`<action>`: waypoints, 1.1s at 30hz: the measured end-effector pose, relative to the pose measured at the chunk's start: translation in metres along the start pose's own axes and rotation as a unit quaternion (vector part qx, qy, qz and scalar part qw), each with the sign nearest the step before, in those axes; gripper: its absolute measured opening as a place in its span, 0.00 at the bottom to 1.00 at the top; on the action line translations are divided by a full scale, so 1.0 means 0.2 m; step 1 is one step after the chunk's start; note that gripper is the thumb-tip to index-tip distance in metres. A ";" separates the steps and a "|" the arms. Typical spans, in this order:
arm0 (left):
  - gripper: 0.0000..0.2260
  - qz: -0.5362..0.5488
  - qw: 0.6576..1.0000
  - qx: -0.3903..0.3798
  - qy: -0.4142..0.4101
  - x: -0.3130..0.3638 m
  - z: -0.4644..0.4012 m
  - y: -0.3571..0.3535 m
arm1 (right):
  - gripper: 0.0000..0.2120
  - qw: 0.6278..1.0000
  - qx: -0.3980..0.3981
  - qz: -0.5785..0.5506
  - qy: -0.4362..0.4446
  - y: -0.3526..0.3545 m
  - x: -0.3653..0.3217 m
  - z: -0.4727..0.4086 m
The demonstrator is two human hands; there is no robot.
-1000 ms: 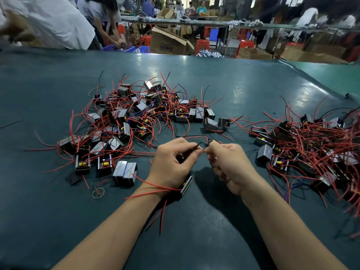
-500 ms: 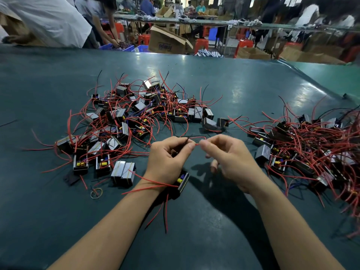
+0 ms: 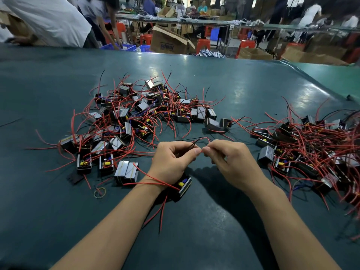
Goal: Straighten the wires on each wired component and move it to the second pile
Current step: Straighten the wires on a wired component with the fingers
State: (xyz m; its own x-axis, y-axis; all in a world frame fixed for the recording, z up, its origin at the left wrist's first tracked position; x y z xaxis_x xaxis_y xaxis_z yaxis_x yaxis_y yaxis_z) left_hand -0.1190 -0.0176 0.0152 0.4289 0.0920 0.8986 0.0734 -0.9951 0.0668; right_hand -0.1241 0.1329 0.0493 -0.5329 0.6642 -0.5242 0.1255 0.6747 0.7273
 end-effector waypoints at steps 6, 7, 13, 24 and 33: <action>0.02 -0.091 0.990 0.018 -0.106 0.07 0.01 0.01 | 0.18 0.904 -0.033 -0.285 -0.317 -0.09 0.04 0.02; 0.02 -0.120 0.983 0.020 -0.136 0.08 0.01 0.01 | 0.18 0.821 -0.057 -0.400 -0.403 -0.14 0.05 0.03; 0.03 -0.043 0.997 0.022 -0.054 0.06 0.02 -0.01 | 0.16 0.766 -0.067 -0.424 -0.478 -0.13 0.09 0.05; 0.04 0.020 0.999 -0.041 -0.003 0.04 0.03 -0.04 | 0.14 0.967 -0.013 -0.165 -0.196 -0.02 0.04 0.02; 0.06 0.002 0.999 -0.051 -0.006 0.03 0.03 -0.03 | 0.08 0.898 0.004 -0.390 -0.205 0.00 0.03 0.00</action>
State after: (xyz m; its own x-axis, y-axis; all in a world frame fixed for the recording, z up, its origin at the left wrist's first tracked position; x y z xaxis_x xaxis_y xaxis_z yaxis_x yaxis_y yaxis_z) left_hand -0.1113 -0.0107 0.0186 0.4394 0.0880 0.8940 -0.0198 -0.9940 0.1075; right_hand -0.1263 0.1366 0.0464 -0.1090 0.0501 -0.9928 -0.1460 0.9871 0.0658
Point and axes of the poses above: each hand's wrist, its own z-axis away from the middle knuckle, its own y-axis out of the back of the hand, x = y × z, the point moved 5 cm from there along -z, towards the middle knuckle, and after that the axes turned 10 degrees about -y, right-handed, at the moved point
